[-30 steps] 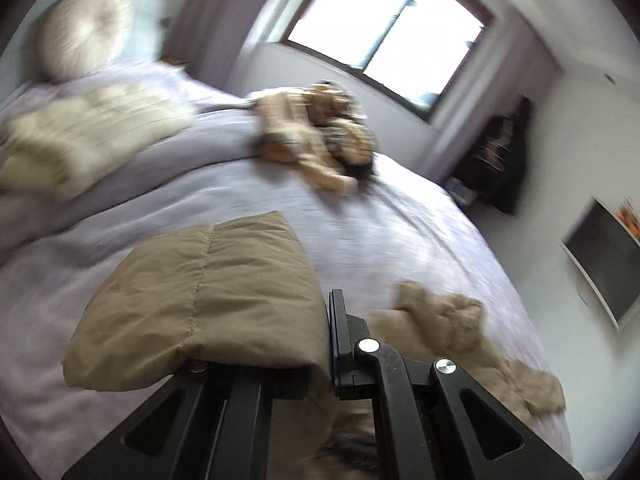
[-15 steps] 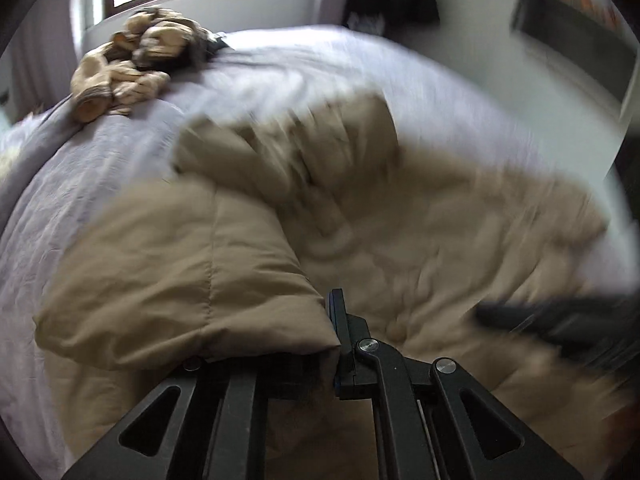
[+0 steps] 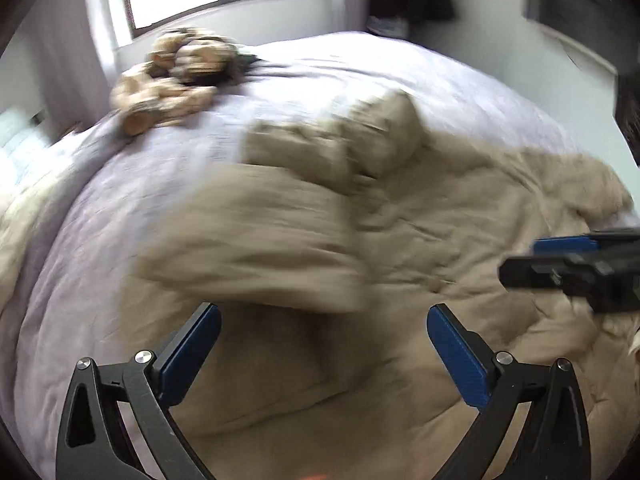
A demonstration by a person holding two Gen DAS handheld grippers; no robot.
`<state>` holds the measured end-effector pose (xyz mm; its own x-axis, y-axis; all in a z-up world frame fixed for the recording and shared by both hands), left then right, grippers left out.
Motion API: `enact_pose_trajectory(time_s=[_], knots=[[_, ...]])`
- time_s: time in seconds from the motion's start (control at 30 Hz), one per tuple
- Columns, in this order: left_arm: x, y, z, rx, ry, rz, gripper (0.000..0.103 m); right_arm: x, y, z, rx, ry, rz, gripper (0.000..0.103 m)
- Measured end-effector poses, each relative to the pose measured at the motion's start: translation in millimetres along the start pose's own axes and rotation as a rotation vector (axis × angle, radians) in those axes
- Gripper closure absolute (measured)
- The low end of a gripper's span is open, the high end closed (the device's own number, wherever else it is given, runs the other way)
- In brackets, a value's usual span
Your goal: Fold large clothes
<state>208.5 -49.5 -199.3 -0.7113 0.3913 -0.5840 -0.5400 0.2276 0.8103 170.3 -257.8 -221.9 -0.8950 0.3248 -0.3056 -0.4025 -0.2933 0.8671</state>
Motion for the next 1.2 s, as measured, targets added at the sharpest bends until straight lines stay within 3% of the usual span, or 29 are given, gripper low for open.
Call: enact_pose_trajectory(time_s=[0.03,0.17,0.23,0.37,0.4,0.43,0.47,0.5,0.67,0.77,0.83,0.97,1.13,1.17,1.2], knots=[[1.8,4.0,16.8,-0.022,0.037,-0.002,0.0,-2.4,-0.3,17.6,0.007,0.052,-0.012,0.022],[25.5,3.8,98.1,-0.122,0.238,0.06,0.0,0.4,-1.3,93.5,0.06,0.338,-0.083,0.022],[43.8,-7.7,130.8,-0.102,0.359,0.131,0.0,4.5,-14.4,130.5,0.113,0.487,-0.107,0.022],[51.8,-14.5,158.2,-0.054,0.469,0.132,0.0,8.6,-65.3,177.8,0.3,0.706,-0.126,0.022],[51.6,-17.9,164.0,-0.026,0.495,0.133,0.0,2.8,-77.0,180.6,0.354,0.722,-0.137,0.023],[50.8,-22.3,170.0,0.001,0.521,0.138,0.0,-2.1,-82.3,179.7,0.387,0.721,-0.152,0.043],[51.0,-24.1,173.3,0.016,0.535,0.139,0.0,-11.9,-87.0,175.9,0.417,0.7,-0.174,0.091],[51.0,-27.7,179.0,0.044,0.559,0.141,0.0,-22.0,-87.9,167.4,0.414,0.645,-0.172,0.097],[46.2,-48.3,197.6,0.161,0.652,0.148,0.0,-50.2,-45.5,89.3,0.232,0.21,-0.237,0.097],[36.2,-67.7,202.7,0.216,0.681,0.166,0.0,-47.1,-49.5,29.8,0.136,-0.082,-0.16,0.097],[26.2,-90.1,201.1,0.309,0.718,0.195,0.0,-41.2,-61.0,6.2,0.088,-0.198,-0.107,0.097],[7.2,-106.2,182.1,0.426,0.745,0.193,0.0,-35.6,-81.9,-12.3,-0.018,-0.321,-0.067,0.097],[-12.5,-98.7,160.6,0.571,0.766,0.132,0.001,-46.5,-93.3,-5.2,-0.009,-0.332,-0.067,0.097],[-13.8,-99.9,160.9,0.568,0.771,0.13,0.008,-49.7,-96.2,-1.2,-0.008,-0.331,-0.065,0.097],[-17.9,-105.1,162.4,0.557,0.78,0.131,0.028,-53.2,-100.4,-0.5,-0.007,-0.33,-0.064,0.097]])
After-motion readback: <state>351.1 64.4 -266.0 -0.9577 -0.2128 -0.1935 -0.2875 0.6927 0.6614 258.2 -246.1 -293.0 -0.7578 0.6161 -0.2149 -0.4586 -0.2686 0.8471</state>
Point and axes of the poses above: each gripper's, at about its wrist camera, not at the fingertips, and y roughly against the way its jaws point, z to its left, x to its underside, the point moved 6 cm from there along -y, roughly the way its jaws point, and after that the axes turned 3 degrees about z, right-handed, at the moved point
